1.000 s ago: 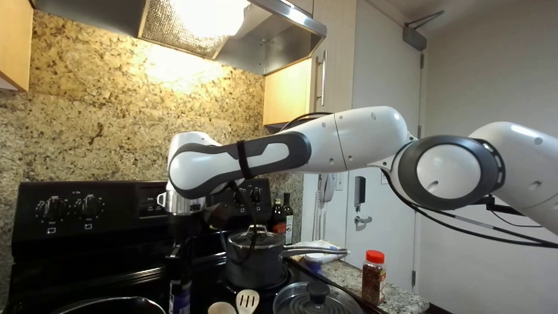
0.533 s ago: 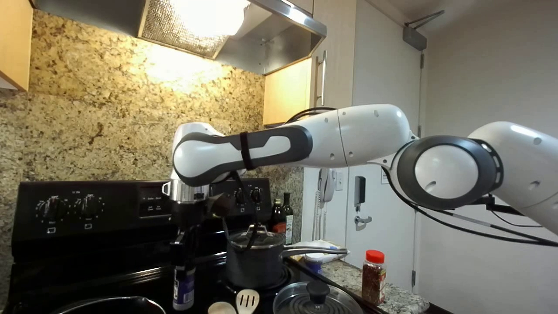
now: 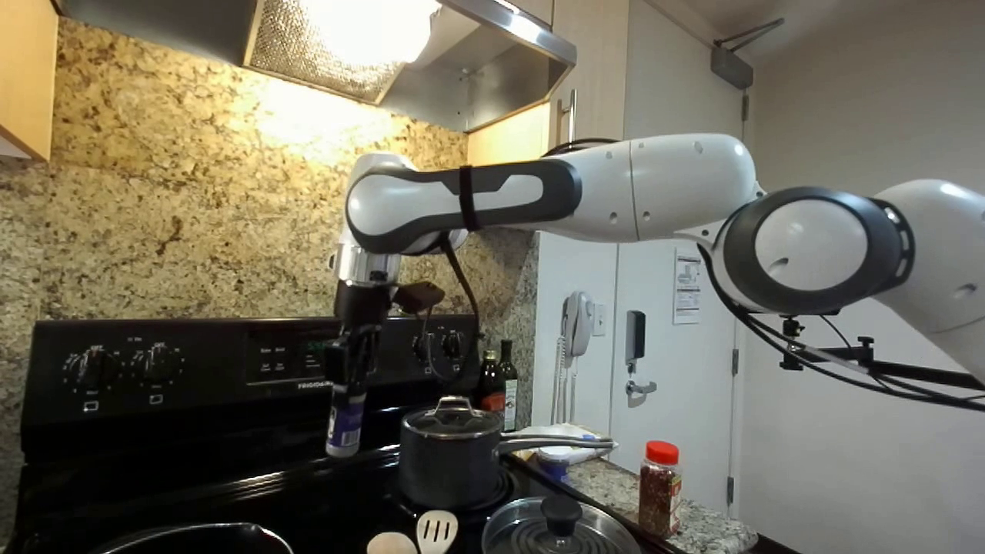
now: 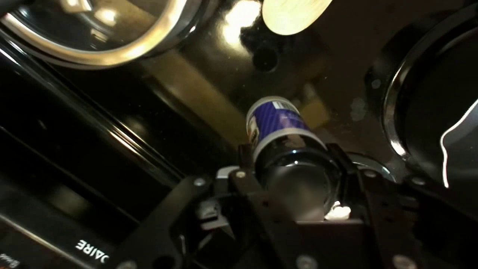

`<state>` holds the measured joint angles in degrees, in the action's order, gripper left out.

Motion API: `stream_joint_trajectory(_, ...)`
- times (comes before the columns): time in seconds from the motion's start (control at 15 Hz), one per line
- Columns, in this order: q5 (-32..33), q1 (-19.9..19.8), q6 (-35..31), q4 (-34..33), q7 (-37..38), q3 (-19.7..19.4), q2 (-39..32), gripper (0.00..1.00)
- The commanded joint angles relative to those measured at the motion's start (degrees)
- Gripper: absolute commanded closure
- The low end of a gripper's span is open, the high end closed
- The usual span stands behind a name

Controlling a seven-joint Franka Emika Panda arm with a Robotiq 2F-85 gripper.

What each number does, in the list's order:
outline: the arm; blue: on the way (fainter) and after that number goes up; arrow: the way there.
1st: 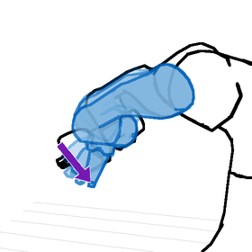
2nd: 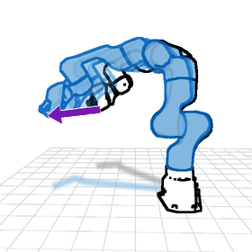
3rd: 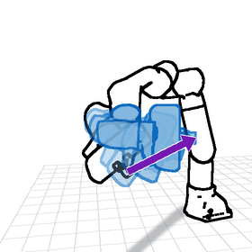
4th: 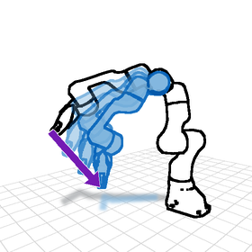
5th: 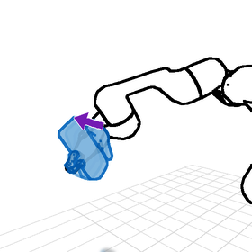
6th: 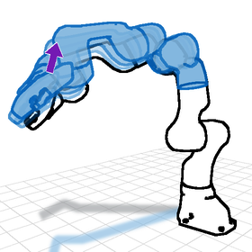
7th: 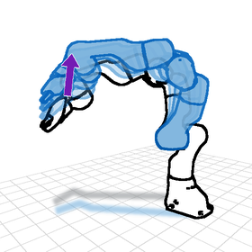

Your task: Move the bottle on the stovetop to the counter on the right

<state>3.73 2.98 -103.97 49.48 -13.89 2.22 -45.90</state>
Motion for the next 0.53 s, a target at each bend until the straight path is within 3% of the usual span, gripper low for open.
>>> stream_joint_trajectory(0.0, -2.9, -2.31, -6.96, 13.74, 4.56, 0.25, 8.88, 0.75)
stream_joint_trajectory(0.47, -6.41, -4.15, -19.48, 31.91, 11.64, -0.95, 19.69, 0.75)
